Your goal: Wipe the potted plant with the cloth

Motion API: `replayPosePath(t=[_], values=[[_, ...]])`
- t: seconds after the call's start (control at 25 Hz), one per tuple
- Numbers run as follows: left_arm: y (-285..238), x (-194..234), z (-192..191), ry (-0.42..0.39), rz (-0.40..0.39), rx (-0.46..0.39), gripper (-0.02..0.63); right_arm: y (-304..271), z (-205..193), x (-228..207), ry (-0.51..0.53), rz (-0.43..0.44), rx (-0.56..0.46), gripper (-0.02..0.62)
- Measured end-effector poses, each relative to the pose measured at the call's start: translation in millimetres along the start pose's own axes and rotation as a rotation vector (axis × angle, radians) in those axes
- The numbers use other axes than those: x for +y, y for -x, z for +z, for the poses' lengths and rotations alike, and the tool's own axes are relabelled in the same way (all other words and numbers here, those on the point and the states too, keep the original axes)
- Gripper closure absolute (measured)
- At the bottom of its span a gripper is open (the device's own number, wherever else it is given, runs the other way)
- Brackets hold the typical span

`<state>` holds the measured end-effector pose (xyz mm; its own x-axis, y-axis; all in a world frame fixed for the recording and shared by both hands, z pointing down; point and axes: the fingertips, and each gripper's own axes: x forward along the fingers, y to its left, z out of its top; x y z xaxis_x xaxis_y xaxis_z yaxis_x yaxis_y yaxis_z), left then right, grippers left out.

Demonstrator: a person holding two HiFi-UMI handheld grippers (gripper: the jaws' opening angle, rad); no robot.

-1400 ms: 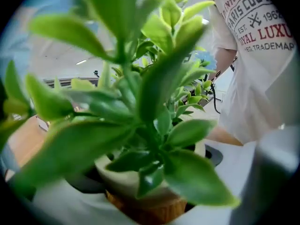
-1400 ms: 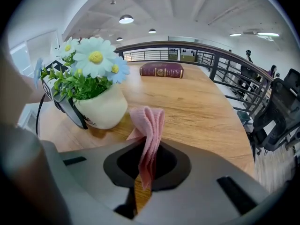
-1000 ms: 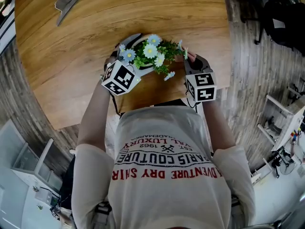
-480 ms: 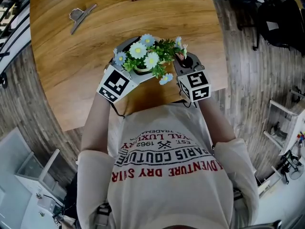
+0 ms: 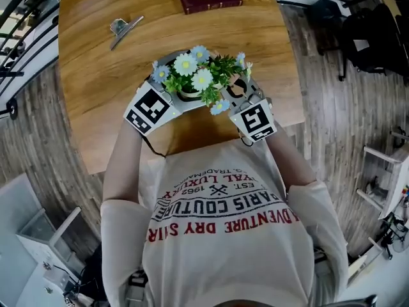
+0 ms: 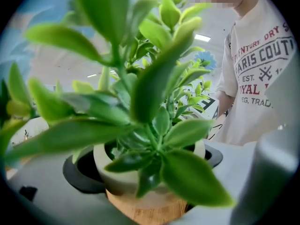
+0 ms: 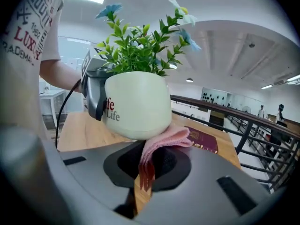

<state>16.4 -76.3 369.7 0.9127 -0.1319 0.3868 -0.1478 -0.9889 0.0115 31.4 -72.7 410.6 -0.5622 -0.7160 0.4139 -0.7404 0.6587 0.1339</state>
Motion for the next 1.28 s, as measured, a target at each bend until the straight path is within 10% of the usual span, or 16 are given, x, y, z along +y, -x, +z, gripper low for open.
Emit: replayPosePath(t=[1.28], values=[[24,-3,35,0.032,-0.093,-0.051,0.064,-6,57,61,-0.035,0.211,-0.231,0.558]])
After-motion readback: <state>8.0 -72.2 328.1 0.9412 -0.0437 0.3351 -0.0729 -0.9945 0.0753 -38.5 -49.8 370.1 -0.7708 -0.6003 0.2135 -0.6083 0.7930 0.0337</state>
